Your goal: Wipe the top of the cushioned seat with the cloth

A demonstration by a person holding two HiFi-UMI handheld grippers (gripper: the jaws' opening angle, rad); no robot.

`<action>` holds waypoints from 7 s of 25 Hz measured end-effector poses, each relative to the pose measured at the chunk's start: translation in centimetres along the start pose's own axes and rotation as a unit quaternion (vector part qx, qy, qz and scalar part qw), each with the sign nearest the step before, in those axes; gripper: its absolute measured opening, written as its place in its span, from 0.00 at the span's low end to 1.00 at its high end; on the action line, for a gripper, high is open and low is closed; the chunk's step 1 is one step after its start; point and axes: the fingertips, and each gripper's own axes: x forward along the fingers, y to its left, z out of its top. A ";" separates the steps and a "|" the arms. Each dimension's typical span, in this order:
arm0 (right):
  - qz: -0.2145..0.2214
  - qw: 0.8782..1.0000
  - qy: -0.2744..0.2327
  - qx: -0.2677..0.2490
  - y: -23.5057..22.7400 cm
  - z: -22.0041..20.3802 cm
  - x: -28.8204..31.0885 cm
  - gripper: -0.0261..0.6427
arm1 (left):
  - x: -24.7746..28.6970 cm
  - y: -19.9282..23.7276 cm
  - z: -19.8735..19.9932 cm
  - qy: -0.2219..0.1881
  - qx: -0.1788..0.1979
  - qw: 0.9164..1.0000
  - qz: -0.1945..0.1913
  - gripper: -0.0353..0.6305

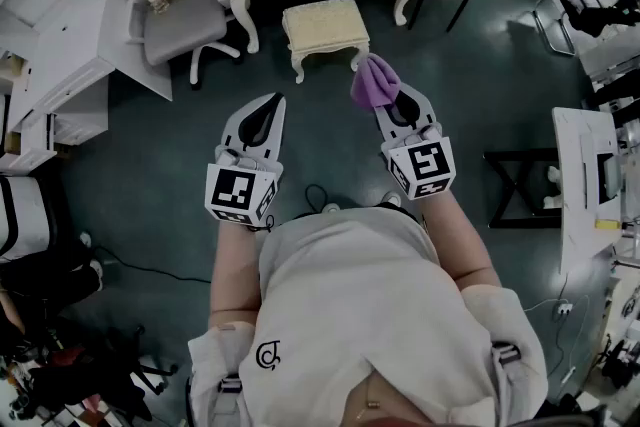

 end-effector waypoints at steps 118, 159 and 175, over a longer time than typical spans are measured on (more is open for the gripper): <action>0.181 0.874 0.449 0.045 -23.5 -59.4 65.0 0.15 | 51.3 28.2 -45.3 0.129 -0.201 0.968 0.072 0.07; 0.166 0.880 0.440 0.071 -25.3 -54.3 56.8 0.15 | 51.7 23.6 -42.2 0.122 -0.200 0.972 0.036 0.07; 0.222 0.860 0.448 0.101 -6.6 -55.8 62.1 0.15 | 40.2 30.7 -44.7 0.131 -0.204 0.969 0.050 0.07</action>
